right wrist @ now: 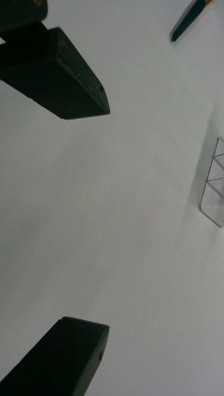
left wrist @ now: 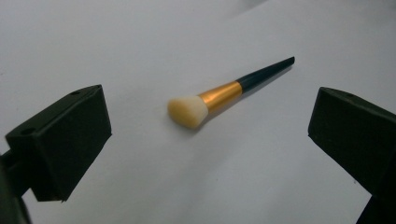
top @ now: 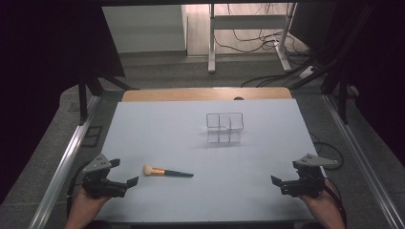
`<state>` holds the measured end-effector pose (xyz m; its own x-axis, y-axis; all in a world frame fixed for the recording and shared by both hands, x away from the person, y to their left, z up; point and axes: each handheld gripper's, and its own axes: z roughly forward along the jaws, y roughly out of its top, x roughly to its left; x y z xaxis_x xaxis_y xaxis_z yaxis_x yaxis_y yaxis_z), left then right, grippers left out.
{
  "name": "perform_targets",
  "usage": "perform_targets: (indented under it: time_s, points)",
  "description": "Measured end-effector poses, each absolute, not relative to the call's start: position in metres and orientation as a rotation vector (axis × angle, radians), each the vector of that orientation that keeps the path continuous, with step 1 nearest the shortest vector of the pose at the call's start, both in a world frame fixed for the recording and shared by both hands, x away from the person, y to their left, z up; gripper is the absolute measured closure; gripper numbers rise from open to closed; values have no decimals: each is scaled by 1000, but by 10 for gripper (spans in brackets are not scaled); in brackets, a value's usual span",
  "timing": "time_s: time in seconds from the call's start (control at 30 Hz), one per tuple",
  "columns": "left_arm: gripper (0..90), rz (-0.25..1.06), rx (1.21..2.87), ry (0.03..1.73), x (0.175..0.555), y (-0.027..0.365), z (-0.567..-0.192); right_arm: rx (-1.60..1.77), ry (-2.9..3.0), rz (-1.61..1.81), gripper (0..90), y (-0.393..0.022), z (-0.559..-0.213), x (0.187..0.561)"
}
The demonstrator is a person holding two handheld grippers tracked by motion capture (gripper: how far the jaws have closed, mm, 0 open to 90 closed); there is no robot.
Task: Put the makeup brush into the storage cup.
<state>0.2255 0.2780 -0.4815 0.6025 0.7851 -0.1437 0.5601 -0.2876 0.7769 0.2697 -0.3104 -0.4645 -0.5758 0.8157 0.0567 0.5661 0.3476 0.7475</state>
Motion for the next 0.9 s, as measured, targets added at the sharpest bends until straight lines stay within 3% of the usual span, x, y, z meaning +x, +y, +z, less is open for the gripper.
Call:
perform_targets:
  time_s: [0.9]
  points:
    - [0,287,1973,934,244,250,-475,1218,2300,1062,0,-310,-465,270]
